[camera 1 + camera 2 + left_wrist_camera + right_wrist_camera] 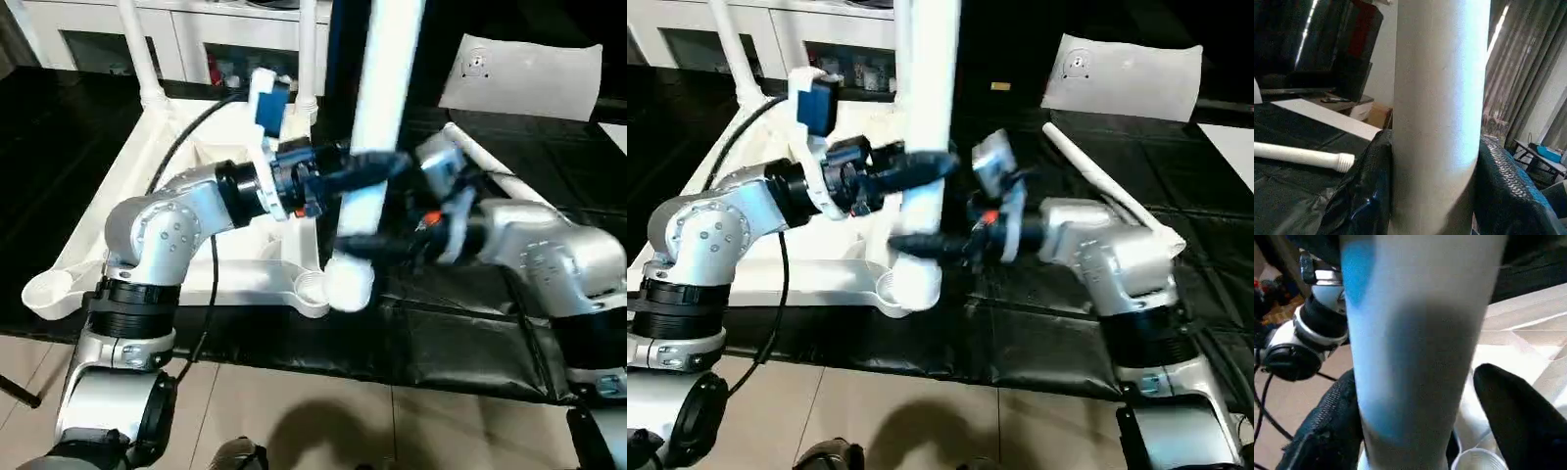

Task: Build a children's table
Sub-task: Pick table leg

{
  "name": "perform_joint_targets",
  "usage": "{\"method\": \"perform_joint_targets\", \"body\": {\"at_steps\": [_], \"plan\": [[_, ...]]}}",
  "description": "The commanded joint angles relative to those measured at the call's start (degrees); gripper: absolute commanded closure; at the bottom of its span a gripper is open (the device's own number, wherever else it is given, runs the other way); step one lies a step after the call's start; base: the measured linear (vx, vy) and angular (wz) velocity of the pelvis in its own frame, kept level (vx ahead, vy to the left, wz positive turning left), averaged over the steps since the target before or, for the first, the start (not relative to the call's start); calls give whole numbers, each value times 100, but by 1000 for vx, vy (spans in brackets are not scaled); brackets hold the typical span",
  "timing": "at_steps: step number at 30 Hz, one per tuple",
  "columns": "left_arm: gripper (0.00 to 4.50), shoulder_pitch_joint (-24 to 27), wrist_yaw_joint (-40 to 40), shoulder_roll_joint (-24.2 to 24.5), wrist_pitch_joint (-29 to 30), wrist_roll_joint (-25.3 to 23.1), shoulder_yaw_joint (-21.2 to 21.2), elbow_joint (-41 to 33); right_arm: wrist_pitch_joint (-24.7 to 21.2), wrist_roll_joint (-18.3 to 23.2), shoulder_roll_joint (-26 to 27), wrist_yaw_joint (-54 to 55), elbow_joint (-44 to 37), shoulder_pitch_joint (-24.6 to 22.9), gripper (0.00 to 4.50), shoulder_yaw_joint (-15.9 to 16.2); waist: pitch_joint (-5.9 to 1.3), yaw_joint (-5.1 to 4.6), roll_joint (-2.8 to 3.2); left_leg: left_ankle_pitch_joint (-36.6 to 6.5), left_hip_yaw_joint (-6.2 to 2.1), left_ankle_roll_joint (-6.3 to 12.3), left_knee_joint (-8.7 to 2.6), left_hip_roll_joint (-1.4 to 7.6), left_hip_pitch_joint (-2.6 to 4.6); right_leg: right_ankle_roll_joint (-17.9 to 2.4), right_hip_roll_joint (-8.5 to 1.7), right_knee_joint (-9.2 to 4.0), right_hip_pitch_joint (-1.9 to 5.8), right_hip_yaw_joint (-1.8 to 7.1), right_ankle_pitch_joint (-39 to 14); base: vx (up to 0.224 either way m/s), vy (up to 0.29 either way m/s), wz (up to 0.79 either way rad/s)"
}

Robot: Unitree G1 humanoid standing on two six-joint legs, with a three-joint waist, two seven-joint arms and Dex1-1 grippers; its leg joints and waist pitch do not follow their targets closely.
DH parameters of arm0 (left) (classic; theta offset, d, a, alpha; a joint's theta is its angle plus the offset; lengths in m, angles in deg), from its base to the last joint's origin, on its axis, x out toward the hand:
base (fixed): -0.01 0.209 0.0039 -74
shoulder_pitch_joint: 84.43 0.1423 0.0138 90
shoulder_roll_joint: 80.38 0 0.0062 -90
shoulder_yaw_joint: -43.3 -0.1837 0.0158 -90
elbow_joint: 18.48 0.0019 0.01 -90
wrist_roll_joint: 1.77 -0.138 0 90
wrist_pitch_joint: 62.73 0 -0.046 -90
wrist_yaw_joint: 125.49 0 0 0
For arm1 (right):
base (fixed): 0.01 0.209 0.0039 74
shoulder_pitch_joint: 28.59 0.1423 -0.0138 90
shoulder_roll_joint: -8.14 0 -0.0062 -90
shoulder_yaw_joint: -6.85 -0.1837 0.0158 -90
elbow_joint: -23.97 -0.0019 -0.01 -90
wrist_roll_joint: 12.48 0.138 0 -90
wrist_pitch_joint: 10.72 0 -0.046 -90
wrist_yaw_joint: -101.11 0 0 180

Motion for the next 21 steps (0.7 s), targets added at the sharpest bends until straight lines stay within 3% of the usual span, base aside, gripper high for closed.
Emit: {"method": "perform_joint_targets", "body": {"at_steps": [1, 9, 10, 16, 17, 21], "plan": [[265, -211, -109, 14, -78, -39, -65, -69, 45, -84, -71, -42, -6, 27, 130, 29, -510, 8, -88, -852, -14, -14, -355, 162, 153, -1075, -387, -466, 275, 204, -1031, 0, 0, 0], [265, -233, -237, 26, -204, -198, -213, -85, -55, 23, 11, -213, 54, -42, 194, 62, -510, 22, -57, -883, -19, -4, -356, 163, 154, -1113, -383, -466, 273, 203, -988, 0, 0, 0], [265, -245, -250, 24, -236, -230, -241, -77, -59, 34, 23, -229, 61, -66, 217, 72, -520, 27, -63, -861, -18, -5, -354, 168, 160, -1116, -384, -457, 274, 205, -951, 0, 0, 0], [265, -279, -313, 56, -302, -271, -298, -46, -167, 82, 56, -210, 111, -81, 225, 89, -520, 35, -55, -868, -19, -22, -353, 161, 157, -1155, -382, -456, 280, 203, -916, 0, 0, 0], [265, -281, -321, 57, -306, -280, -300, -44, -193, 105, 61, -212, 109, -80, 191, 81, -521, 35, -57, -854, -20, -21, -354, 161, 155, -1158, -381, -452, 283, 202, -894, 0, 0, 0], [265, -274, -392, 75, -323, -350, -367, -59, -232, 133, 116, -162, 122, -80, 173, 4, -525, 39, -52, -852, -20, -16, -353, 164, 155, -1195, -386, -447, 280, 198, -841, 0, 0, 0]]}}
